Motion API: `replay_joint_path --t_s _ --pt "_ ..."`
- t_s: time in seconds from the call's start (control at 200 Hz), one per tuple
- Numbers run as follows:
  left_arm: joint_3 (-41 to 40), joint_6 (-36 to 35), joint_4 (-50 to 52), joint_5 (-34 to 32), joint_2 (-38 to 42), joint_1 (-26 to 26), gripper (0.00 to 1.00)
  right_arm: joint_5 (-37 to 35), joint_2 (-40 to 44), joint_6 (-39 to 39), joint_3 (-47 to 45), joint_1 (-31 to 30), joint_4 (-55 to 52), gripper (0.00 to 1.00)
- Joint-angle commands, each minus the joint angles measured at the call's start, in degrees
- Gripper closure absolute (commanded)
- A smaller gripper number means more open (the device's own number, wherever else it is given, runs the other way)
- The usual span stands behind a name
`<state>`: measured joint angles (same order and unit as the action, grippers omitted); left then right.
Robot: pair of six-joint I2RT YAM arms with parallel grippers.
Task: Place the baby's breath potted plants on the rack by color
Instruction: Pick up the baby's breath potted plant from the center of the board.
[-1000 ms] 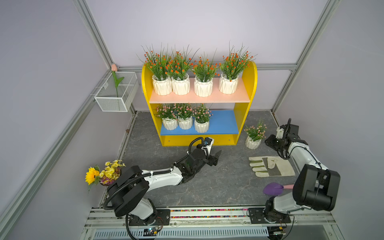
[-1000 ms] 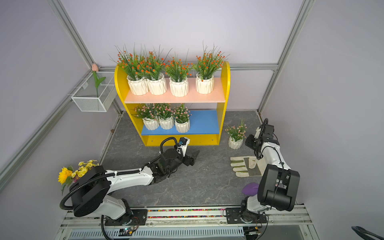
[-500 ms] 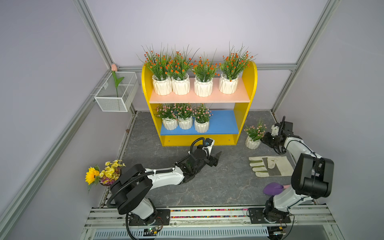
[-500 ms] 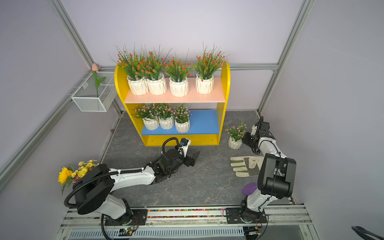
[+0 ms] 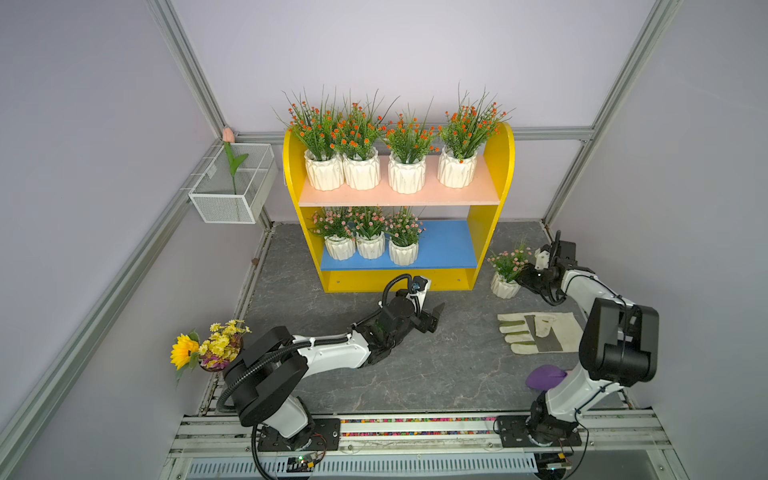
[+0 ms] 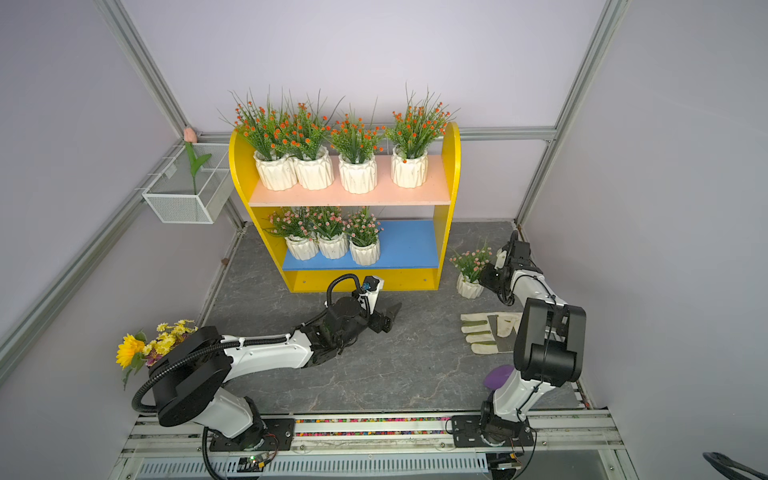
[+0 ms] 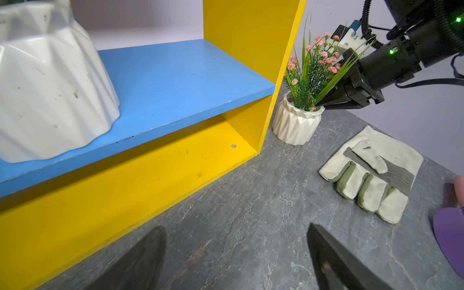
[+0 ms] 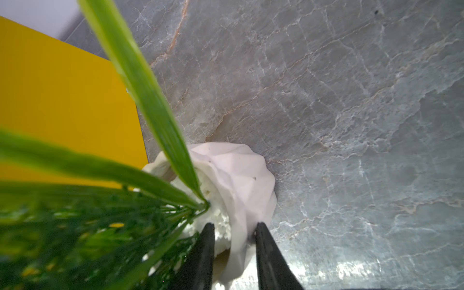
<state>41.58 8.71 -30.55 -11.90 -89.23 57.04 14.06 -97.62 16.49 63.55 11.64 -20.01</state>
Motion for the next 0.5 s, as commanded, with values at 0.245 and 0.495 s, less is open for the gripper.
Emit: replay_joint_path --t_s 0.245,0.495 --pt "-0.14 0.12 -0.77 0.57 1.61 0.46 0.08 -1.58 -1.97 -0.97 2.15 -0.88 -1.73 0.83" --pt "-1.59 0.17 -3.19 0.56 1.92 0.53 0.05 -0.28 1.21 -2.28 1.63 -0.87 -3.32 0.88"
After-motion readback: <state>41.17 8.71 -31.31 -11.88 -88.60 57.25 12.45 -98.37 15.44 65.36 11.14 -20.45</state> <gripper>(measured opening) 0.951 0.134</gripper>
